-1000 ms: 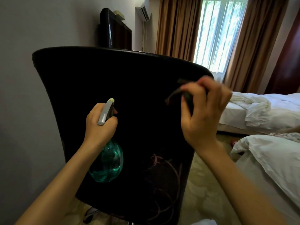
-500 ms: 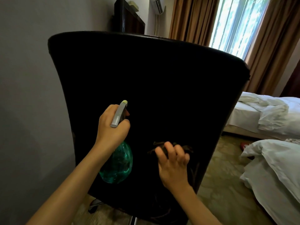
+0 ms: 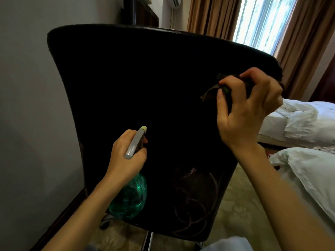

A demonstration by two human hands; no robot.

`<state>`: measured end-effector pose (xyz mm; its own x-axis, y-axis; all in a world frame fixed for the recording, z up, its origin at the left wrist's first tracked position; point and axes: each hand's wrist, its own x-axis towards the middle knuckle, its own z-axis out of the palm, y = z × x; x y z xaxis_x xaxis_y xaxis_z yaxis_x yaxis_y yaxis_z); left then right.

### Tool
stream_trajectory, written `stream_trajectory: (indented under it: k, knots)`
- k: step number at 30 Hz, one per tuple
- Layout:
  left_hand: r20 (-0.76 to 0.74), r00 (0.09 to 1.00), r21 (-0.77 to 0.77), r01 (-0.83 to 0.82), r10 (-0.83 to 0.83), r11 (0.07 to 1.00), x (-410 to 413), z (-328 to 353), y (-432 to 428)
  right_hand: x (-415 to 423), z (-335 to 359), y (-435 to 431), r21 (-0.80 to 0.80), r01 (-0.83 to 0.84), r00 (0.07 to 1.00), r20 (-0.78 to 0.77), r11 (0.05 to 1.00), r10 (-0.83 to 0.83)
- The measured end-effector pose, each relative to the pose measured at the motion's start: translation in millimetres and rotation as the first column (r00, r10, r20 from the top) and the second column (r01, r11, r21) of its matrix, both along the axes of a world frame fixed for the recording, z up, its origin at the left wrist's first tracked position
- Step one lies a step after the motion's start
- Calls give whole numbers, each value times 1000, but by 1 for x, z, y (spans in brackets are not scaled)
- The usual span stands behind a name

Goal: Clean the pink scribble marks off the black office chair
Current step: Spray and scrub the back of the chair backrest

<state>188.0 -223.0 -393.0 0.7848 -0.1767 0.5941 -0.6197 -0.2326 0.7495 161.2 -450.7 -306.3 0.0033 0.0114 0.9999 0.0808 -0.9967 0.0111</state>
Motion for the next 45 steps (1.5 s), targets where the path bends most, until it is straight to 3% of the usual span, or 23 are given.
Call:
stream_trajectory:
  k: [3, 8, 12, 17, 20, 23, 26, 29, 33, 39, 42, 45]
  knots:
    - [18, 999, 36, -41, 40, 999, 8, -7, -7, 10, -34, -8, -29, 57, 998, -33, 998, -58]
    - [-22, 996, 78, -79, 81, 994, 18, -16, -17, 17, -163, -20, -171, 93, 973, -195, 981, -126]
    - [-56, 996, 42, -72, 75, 997, 18, -10, -27, 16, -236, -24, -130, 27, 934, -351, 991, -71]
    - [0, 993, 53, -118, 118, 992, 14, -11, -34, 2, -218, -27, -60, -110, 912, -404, 992, 76]
    - [-29, 992, 25, -123, 123, 992, 14, -11, -30, -13, -165, -33, 5, -149, 954, -262, 989, 145]
    - [-56, 992, 28, -113, 114, 993, 16, -12, -21, -22, -105, -43, 6, -82, 991, -102, 997, 82]
    - [-82, 991, 41, -107, 110, 993, 22, -16, -10, -14, -79, -46, -57, -38, 997, -71, 998, 34]
    - [-105, 990, 40, -95, 99, 995, 28, -16, -2, 1, -98, -39, -86, -65, 995, -80, 994, 58]
    - [-148, 986, 24, -69, 72, 997, 40, -13, 6, 7, -175, -29, -74, -20, 993, -121, 997, 11]
    - [-121, 992, 6, -45, 45, 999, 40, -14, 7, -14, -302, -25, -218, 62, 876, -456, 974, -158]
    - [-110, 992, 25, -54, 56, 998, 39, -15, 8, -22, -301, -19, -160, 15, 848, -521, 987, -98]
    - [-98, 992, 51, -71, 76, 996, 38, -17, 10, -28, -261, -12, -23, -91, 894, -442, 996, 71]
